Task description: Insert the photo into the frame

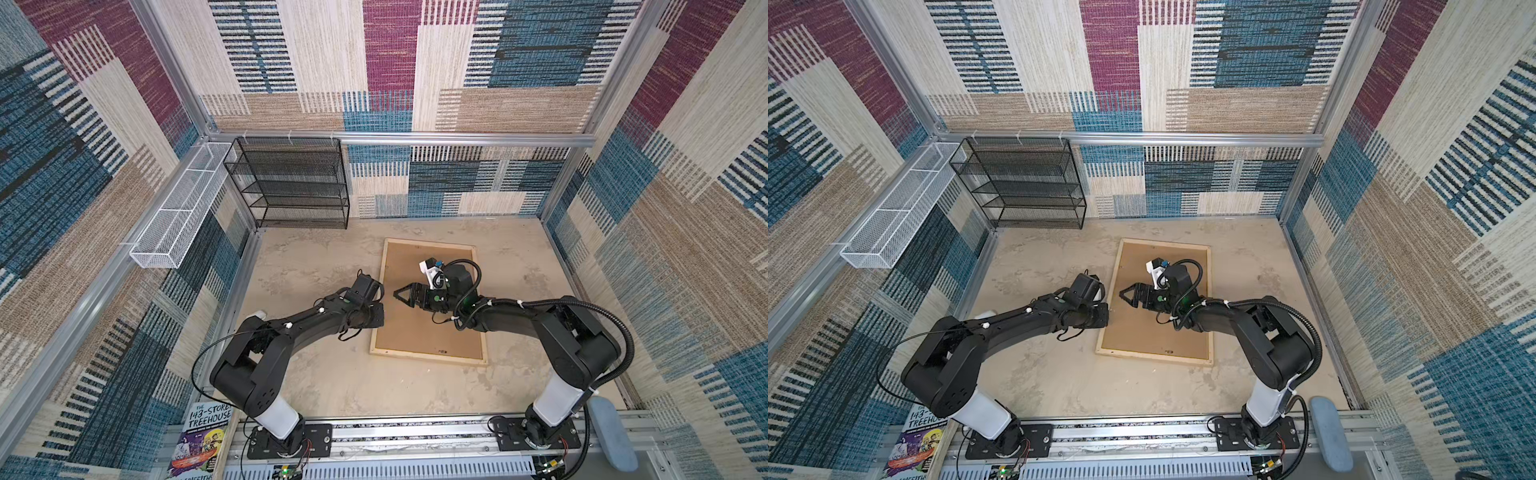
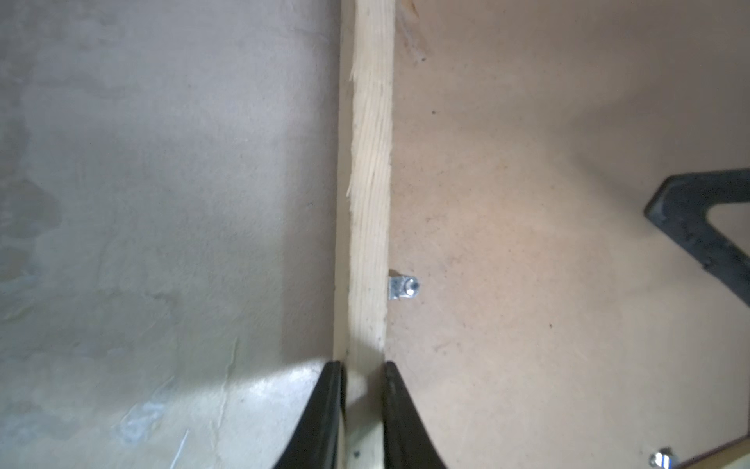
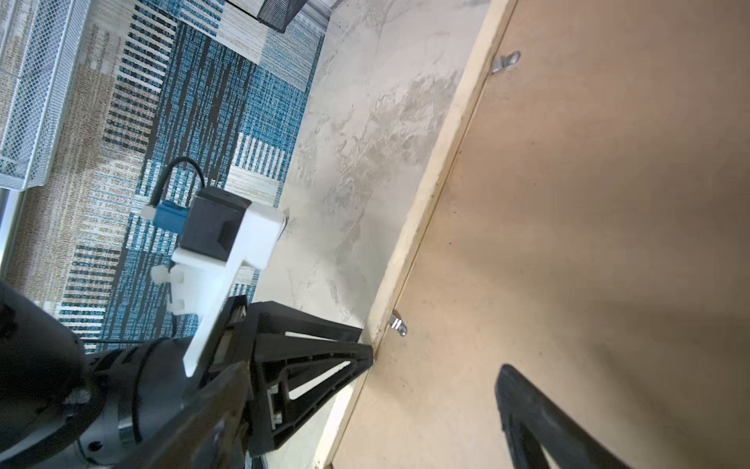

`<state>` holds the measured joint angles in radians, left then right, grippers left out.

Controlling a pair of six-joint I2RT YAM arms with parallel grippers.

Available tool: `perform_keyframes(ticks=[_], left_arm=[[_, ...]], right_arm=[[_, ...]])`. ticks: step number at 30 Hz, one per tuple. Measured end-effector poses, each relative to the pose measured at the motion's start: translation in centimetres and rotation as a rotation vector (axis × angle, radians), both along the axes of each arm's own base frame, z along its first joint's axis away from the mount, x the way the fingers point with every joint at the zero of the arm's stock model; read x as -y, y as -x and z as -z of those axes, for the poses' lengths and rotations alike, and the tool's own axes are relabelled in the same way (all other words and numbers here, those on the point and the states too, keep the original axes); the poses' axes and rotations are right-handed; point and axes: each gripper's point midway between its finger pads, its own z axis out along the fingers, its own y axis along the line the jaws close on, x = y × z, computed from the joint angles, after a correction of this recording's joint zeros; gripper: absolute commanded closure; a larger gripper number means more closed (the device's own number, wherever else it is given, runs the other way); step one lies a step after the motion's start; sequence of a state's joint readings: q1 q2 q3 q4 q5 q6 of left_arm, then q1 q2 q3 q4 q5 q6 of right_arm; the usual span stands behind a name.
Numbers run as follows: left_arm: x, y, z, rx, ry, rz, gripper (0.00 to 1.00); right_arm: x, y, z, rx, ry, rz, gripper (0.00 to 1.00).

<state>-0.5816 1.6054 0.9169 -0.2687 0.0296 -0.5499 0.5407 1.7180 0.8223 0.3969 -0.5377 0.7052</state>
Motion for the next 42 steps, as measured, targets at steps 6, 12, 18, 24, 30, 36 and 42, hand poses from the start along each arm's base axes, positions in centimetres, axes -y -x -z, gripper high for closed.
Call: perform_keyframes(ticks=[6,12,18,24,30,36,42], left_arm=[[0.0,-0.2,-0.6,0.015,0.007,0.0,0.74],[-0.5,0.7,-0.5,0.01,0.006,0.001,0.77],[-1.0,5.0,-1.3,0.03,0.023,-0.005,0.77],[-0.2,8.9,-1.5,0.052,0.052,-0.001,0.77],[1.2,11.2,0.7,-0.006,0.027,0.015,0.78],[2.9,10.4,1.5,-0.006,0.062,-0.007,0.77],[3.8,9.6,1.5,0.012,0.109,-0.029,0.77]], right_arm=[[0.8,0.0,0.9,-0.003,0.04,0.014,0.01],[1.5,-0.8,1.0,0.001,0.068,0.023,0.0],[4.1,-6.6,-0.2,0.092,0.183,0.108,0.01],[8.5,-13.7,1.0,0.132,0.347,0.199,0.03],[12.3,-19.2,2.4,0.152,0.463,0.242,0.11],[13.4,-23.4,4.5,0.157,0.525,0.232,0.15],[13.7,-25.3,5.5,0.159,0.547,0.212,0.16]])
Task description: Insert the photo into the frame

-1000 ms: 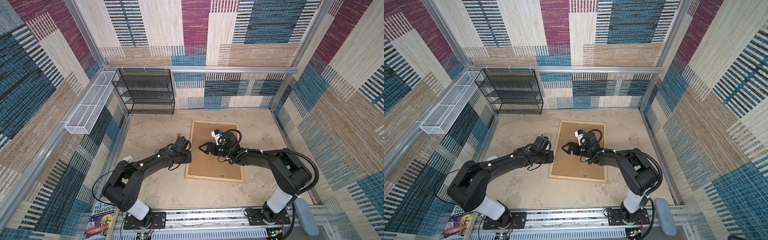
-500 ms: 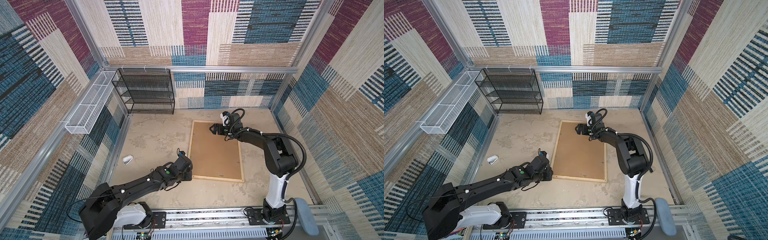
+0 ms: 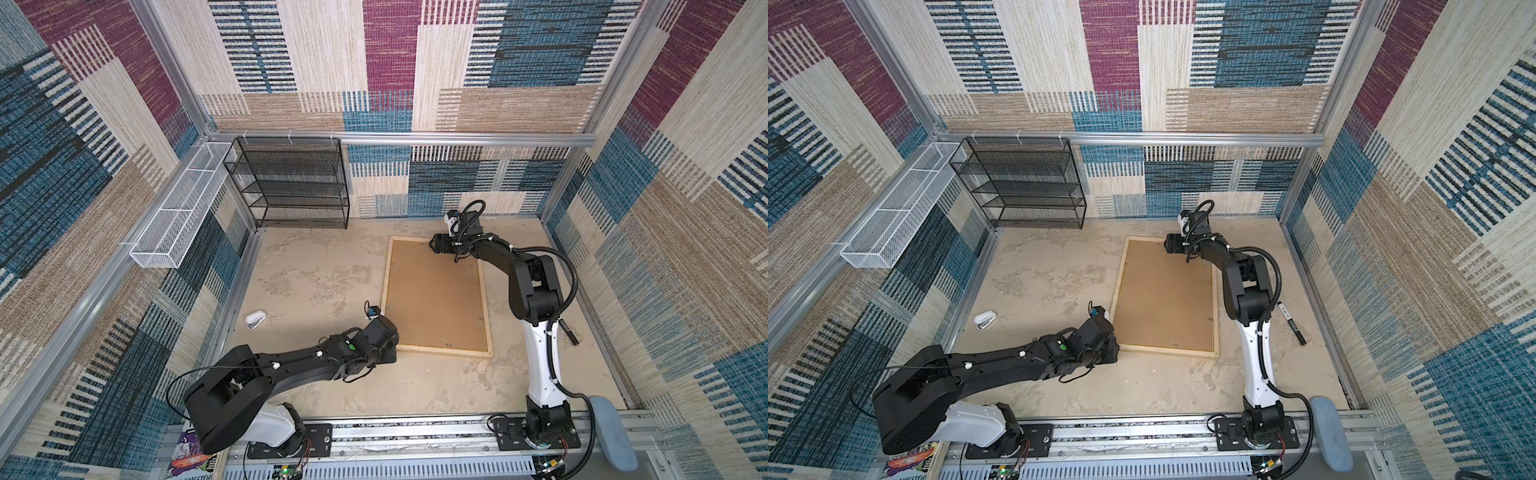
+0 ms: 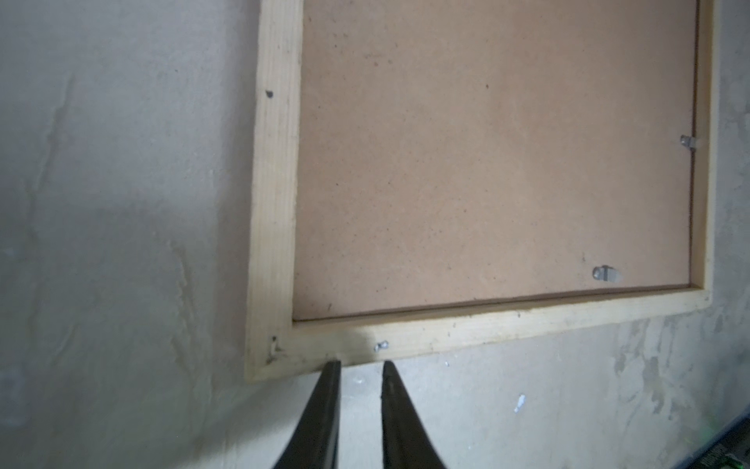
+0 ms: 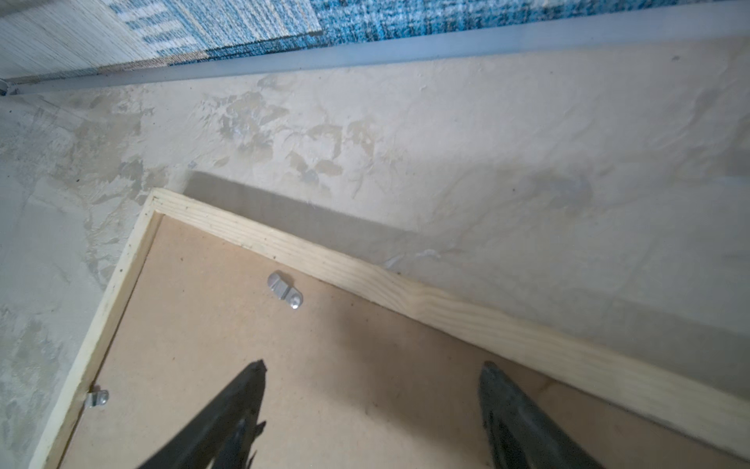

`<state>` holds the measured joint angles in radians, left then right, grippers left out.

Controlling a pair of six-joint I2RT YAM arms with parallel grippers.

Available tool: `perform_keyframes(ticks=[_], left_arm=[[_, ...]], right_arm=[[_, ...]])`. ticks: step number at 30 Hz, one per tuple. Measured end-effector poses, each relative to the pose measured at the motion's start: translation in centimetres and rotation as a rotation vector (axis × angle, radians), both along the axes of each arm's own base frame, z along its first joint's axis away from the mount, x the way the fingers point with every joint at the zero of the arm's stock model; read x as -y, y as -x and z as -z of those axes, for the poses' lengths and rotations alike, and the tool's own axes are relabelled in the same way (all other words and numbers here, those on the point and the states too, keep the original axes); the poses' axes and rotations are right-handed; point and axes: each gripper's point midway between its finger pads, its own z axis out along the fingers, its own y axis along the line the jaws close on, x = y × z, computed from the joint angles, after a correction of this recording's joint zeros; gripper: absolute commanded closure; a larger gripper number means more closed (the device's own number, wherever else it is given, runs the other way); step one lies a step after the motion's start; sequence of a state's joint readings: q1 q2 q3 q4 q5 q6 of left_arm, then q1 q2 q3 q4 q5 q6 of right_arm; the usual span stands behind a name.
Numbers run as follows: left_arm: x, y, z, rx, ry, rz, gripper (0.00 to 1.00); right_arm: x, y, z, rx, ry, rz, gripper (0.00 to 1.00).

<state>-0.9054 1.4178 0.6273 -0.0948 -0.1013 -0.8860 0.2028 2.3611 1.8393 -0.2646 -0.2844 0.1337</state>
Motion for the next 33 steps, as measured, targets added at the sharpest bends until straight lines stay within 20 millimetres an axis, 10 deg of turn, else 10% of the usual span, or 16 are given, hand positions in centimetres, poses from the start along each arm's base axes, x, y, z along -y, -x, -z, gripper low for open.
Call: perform_keyframes(ticks=[13,19,33], left_arm=[[-1.5,-0.5,-1.0,0.014,-0.052,-0.029,0.71],[-3.2,-2.6,-2.9,0.072,-0.095,-0.079,0.69],[-3.0,-6.1,-1.6,0.035,-0.114,-0.063,0.71]], right_arm=[[-0.7,1.8,-0.8,-0.018,-0.018,-0.066,0.21],[-1.9,3.1,-4.0,0.049,-0.054,-0.106,0.44],[-12.2,9.2,-2.8,0.015,-0.142,-0.301,0.8]])
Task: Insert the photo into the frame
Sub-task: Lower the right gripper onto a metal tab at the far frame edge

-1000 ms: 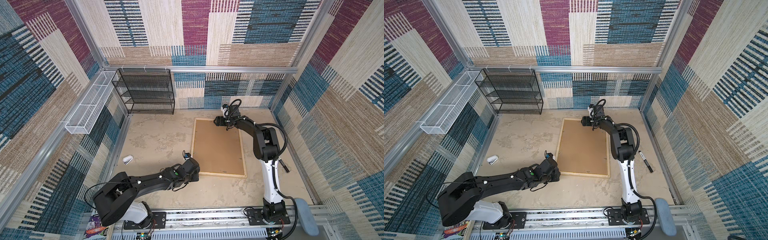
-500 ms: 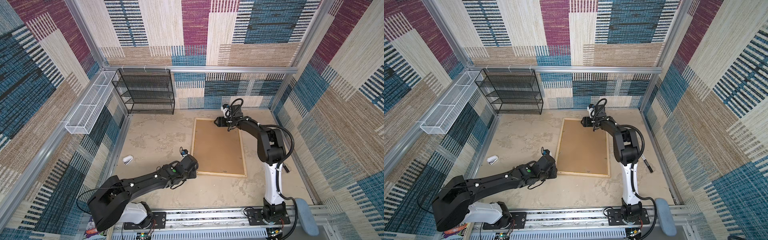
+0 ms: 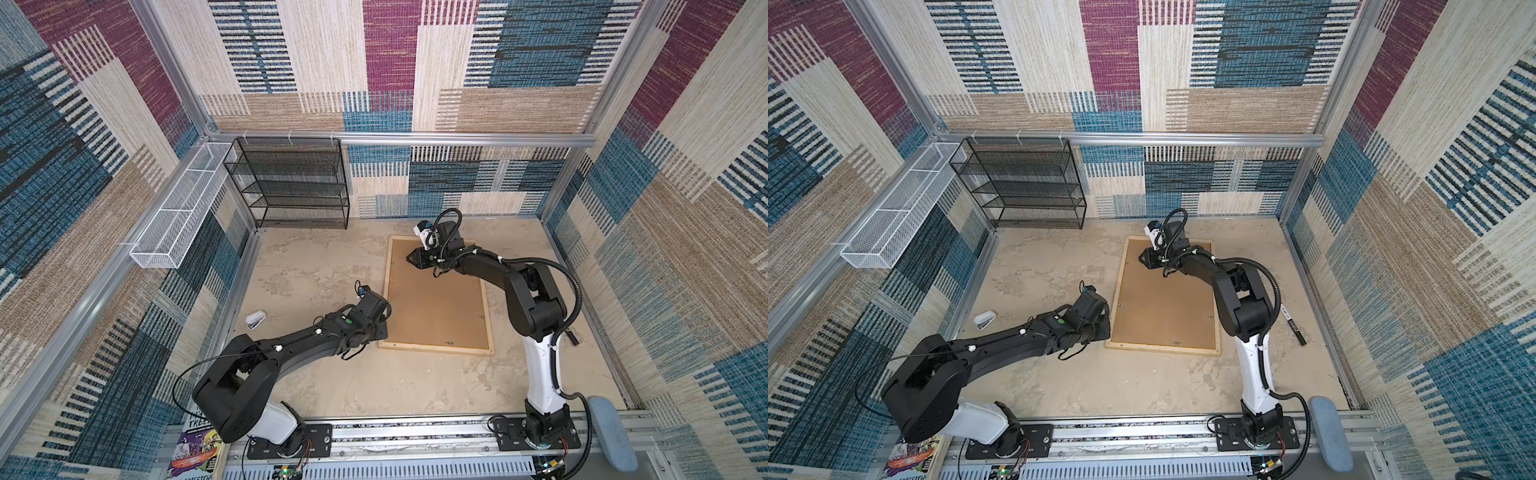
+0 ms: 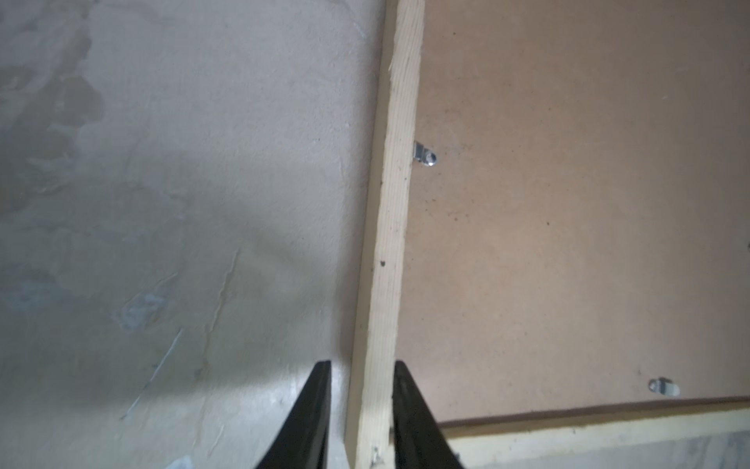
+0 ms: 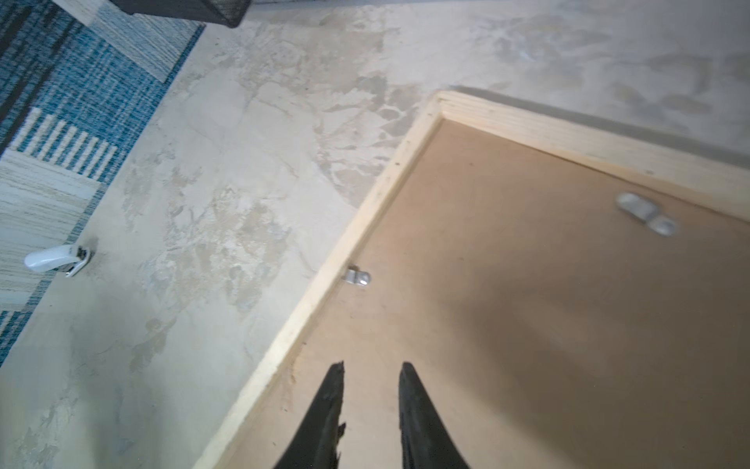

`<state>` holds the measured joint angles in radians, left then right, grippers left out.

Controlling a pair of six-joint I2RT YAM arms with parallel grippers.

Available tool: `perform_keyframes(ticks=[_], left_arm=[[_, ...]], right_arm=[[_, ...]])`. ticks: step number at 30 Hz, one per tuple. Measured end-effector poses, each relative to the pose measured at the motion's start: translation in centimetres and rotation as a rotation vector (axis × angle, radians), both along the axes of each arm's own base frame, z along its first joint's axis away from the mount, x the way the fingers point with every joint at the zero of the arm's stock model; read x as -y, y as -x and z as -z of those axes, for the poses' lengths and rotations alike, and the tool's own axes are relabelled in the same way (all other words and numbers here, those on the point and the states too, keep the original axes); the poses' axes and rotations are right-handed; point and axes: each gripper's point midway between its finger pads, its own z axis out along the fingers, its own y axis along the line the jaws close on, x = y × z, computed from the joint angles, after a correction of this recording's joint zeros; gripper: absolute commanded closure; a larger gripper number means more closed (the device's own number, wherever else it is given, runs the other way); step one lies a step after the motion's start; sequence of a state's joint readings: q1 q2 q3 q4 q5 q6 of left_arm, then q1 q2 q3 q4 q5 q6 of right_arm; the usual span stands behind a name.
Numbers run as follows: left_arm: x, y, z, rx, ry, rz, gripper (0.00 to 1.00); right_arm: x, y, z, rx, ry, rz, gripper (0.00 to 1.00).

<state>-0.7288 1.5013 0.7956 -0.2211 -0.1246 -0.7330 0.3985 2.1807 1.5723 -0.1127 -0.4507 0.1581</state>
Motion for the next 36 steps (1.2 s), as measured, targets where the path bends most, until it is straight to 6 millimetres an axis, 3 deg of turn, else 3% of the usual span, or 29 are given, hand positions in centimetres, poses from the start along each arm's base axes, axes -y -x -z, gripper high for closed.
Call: perform_keyframes(ticks=[5,13,22,36], left_arm=[[1.1,-0.6,0.4,-0.01,0.014,0.024,0.73],[1.6,-0.9,0.9,-0.02,0.01,0.036,0.79],[1.6,-1.0,1.1,-0.022,0.004,0.034,0.83],[1.9,-1.1,1.1,-0.028,0.009,0.04,0.85]], right_arm=[[-1.7,0.3,2.5,-0.061,-0.008,0.0,0.91],[-2.7,-0.1,4.2,-0.093,-0.02,0.008,0.95],[-3.6,-1.4,4.4,-0.087,-0.053,0.014,0.95],[-4.1,-1.4,4.5,-0.09,-0.062,0.008,0.95]])
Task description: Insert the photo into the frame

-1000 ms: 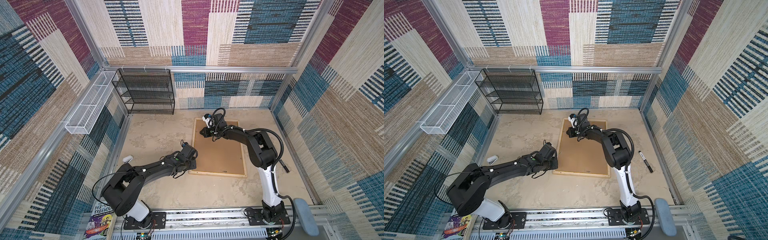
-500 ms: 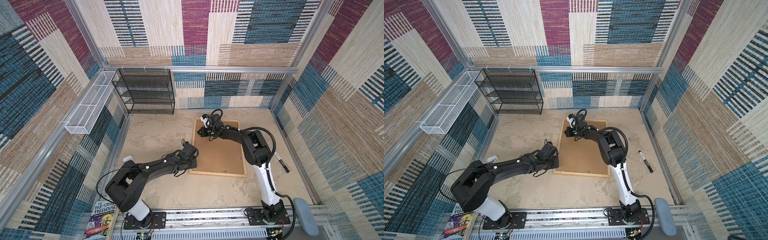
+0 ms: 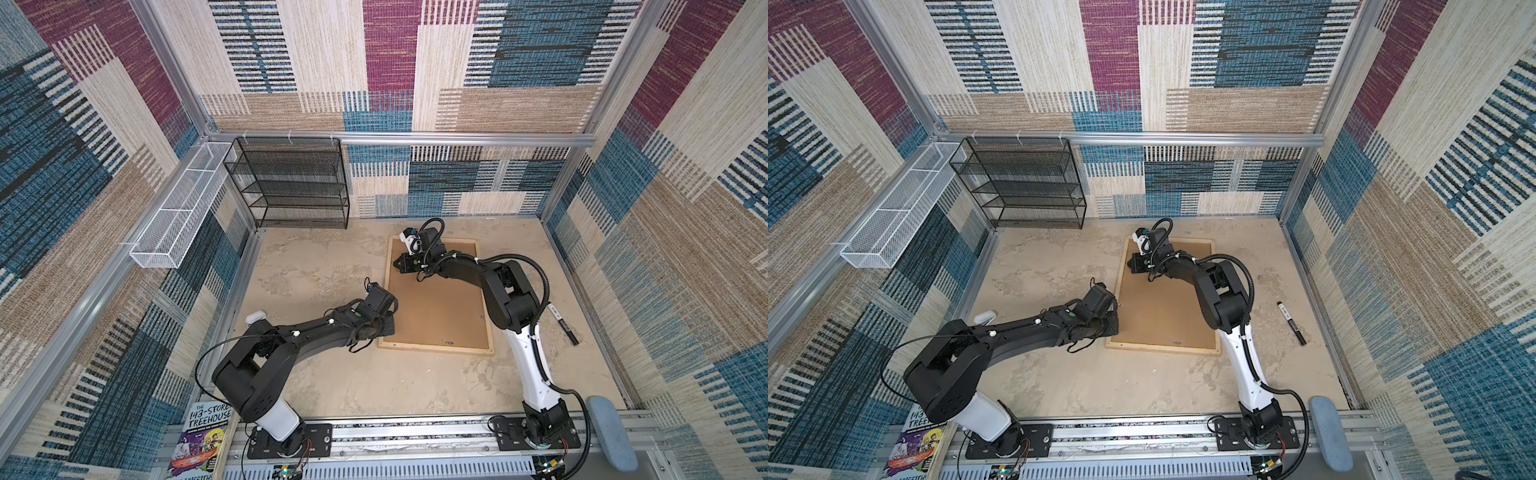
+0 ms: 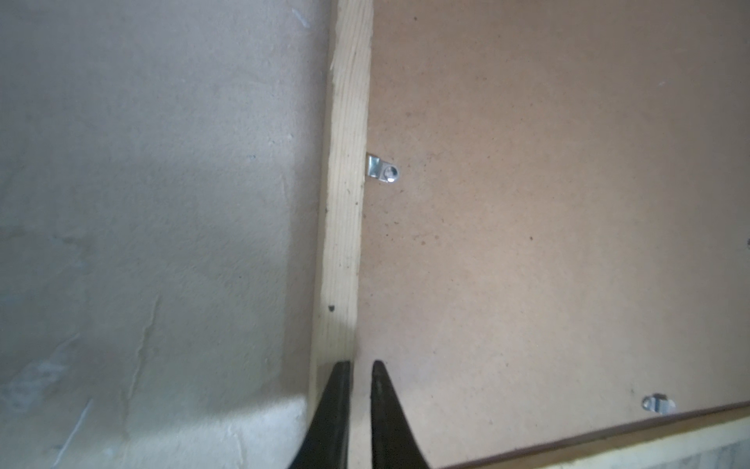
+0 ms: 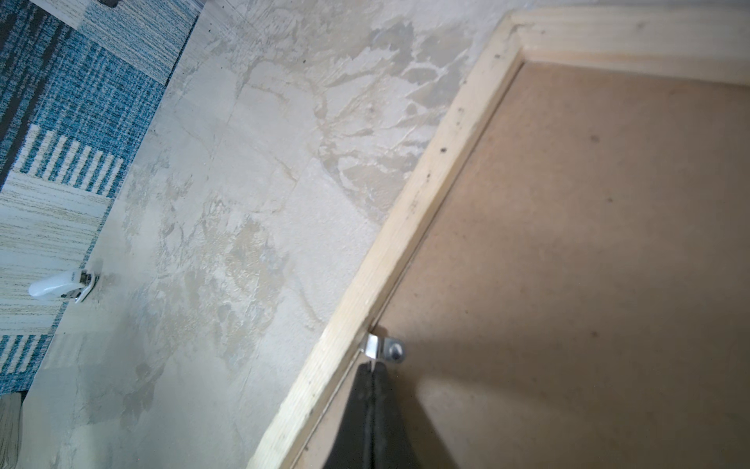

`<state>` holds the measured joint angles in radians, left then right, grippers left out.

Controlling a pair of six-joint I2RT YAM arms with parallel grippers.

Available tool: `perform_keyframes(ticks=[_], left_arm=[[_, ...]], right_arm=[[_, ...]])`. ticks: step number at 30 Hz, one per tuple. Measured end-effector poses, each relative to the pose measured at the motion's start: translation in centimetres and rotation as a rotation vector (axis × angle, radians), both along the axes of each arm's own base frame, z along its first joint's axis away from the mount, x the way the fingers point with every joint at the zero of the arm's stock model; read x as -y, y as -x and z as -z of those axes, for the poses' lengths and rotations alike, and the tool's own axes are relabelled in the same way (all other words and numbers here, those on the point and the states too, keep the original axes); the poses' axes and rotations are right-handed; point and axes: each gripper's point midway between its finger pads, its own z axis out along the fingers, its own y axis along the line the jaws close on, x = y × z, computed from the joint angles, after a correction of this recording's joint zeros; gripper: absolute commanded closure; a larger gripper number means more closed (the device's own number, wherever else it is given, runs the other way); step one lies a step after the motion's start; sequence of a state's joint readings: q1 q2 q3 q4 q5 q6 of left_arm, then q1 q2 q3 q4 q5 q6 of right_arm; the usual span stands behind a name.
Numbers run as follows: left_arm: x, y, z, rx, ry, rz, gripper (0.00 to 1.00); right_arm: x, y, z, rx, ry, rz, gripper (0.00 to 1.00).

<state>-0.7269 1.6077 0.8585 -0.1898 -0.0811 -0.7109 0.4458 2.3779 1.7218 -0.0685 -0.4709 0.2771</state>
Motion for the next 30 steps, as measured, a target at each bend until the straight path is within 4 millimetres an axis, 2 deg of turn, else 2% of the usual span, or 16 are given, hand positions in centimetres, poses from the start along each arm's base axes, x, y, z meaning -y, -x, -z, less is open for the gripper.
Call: perform_keyframes(ticks=[9,11,17,24,25,27,30], left_arm=[[0.5,-0.3,0.1,0.001,0.011,0.012,0.85],[0.6,0.3,0.8,-0.032,0.011,0.026,0.85],[0.8,0.3,1.0,-0.035,0.013,0.029,0.85],[0.7,0.3,1.0,-0.031,0.016,0.028,0.86],[0.7,0.3,1.0,-0.03,0.017,0.028,0.86],[0.7,0.3,0.9,-0.03,0.017,0.028,0.83],[0.9,0.3,0.6,-0.033,0.013,0.041,0.78]], right_arm=[[-0.3,-0.6,0.3,-0.014,-0.028,0.026,0.96],[-0.3,-0.8,0.2,-0.011,-0.035,0.035,0.96],[-0.3,-1.0,0.3,-0.02,-0.042,0.054,0.96],[-0.2,-1.0,0.1,-0.009,-0.043,0.061,0.93],[-0.1,-1.0,0.1,-0.008,-0.04,0.064,0.9],[0.2,-0.9,-0.1,-0.009,-0.028,0.072,0.72],[1.0,-1.1,-1.1,0.009,-0.009,0.083,0.56]])
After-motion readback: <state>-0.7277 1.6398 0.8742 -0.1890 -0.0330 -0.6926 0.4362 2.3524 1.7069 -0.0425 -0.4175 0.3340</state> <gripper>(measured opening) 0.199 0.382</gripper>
